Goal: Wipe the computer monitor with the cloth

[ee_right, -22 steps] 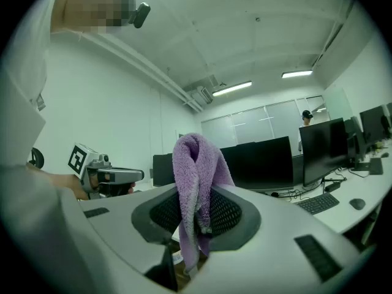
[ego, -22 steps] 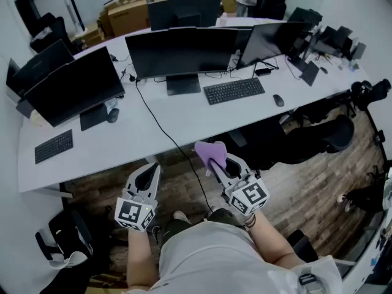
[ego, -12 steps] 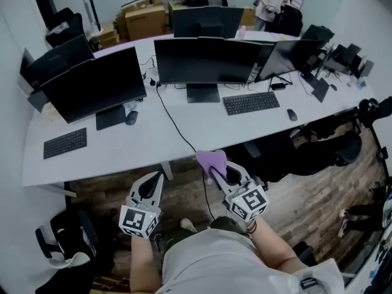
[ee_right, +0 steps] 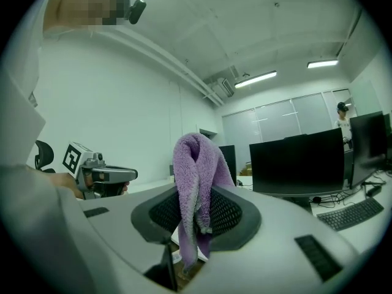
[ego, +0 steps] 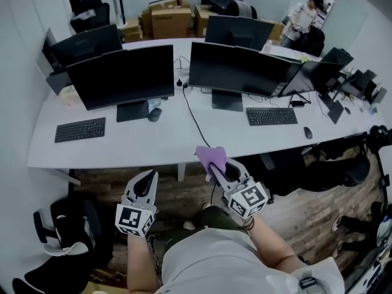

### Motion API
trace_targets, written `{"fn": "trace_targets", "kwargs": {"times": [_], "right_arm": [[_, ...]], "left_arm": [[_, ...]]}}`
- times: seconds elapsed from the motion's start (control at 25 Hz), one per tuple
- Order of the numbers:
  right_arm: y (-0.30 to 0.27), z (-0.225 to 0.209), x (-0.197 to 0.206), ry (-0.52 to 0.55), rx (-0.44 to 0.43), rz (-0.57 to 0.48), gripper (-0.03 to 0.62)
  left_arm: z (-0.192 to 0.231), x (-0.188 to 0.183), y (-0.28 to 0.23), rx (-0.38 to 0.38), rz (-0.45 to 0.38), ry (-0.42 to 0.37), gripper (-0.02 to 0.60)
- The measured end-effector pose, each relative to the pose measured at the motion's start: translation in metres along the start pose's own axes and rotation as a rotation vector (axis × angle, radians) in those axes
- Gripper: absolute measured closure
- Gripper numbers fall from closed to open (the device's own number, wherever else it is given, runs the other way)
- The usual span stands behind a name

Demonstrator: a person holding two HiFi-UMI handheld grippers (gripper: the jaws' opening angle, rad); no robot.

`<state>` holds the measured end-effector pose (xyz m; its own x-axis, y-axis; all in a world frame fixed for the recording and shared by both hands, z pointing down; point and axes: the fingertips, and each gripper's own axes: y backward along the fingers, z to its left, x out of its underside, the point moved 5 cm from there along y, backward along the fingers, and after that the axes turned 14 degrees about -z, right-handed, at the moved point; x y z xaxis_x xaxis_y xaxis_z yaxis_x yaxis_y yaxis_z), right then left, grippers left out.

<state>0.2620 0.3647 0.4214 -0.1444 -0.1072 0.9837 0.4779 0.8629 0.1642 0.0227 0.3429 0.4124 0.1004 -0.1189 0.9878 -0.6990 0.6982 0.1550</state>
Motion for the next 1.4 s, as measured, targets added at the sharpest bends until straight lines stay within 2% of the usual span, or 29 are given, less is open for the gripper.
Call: {"fn": "trace_targets", "kwargs": {"times": [0.28,0.52,0.96,1.4], "right_arm": [[-0.067,0.004,0.026,-0.027,-0.061,0.008,0.490],[-0.145,-0.002,0.051,-0.029,-0.119,0.025,0.490],[-0.298,-0.031,0.083,-0.051,-0.171,0.045,0.490],[-0.409,-0.054,0.086,-0.012,-0.176,0.034,0.490]], "left_arm": [[0.057,0.010,0.011,-0.103,0.019,-0.025,0.580],[0.121,0.020,-0.002,-0.186,0.039,-0.030,0.580],[0.237,0.040,-0.066,-0.219,0.126,-0.044,0.580],[0.325,0.043,-0.118,-0.214,0.145,-0.057,0.580]]}}
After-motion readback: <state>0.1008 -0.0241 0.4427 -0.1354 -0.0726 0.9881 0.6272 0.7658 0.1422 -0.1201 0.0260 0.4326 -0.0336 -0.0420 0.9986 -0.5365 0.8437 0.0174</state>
